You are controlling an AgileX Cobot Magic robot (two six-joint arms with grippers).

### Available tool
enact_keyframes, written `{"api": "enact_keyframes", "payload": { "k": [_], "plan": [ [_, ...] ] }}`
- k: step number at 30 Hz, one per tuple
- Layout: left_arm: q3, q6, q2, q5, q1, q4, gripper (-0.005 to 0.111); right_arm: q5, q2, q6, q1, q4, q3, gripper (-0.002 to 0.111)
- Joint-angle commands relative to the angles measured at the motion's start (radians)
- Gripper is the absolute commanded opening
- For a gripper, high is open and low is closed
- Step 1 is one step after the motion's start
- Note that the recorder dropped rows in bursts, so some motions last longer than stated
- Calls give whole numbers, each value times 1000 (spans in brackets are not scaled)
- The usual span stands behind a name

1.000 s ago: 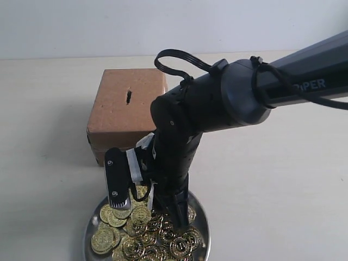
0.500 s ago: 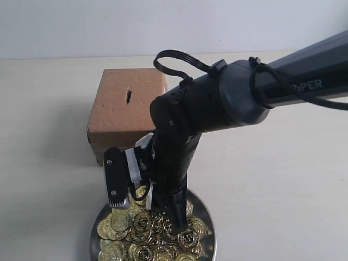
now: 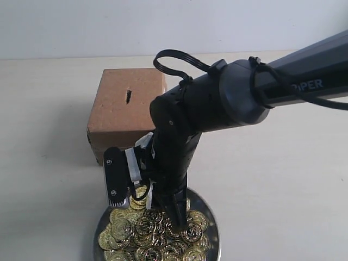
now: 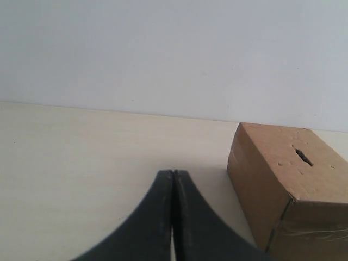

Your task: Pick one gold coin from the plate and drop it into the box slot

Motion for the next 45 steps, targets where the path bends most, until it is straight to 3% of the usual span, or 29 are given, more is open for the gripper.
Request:
{"api": "enact_keyframes", "payload": {
  "k": [1, 15, 26, 36, 42, 43, 45],
  "plan": [
    [3, -3, -6, -11, -7, 5, 0, 24, -48, -6, 1, -4, 0, 29],
    [3, -1, -6, -11, -7, 5, 0, 230, -182, -6, 37, 81, 0, 29],
    [3, -1, -6, -11, -7, 5, 0, 243, -219, -5, 165, 83, 0, 29],
    [3, -14, -6, -18, -7, 0, 0, 252, -219, -5, 177, 84, 0, 29],
    [3, -448, -6, -221, -7, -90, 0, 267, -223, -5, 177, 74, 0, 29],
    [3, -550, -6, -181, -7, -90, 0, 262, -223, -3, 177, 62, 0, 29],
    [3, -600, -6, -91, -7, -92, 0, 260, -227, 2, 177, 50, 0, 29]
  ]
}}
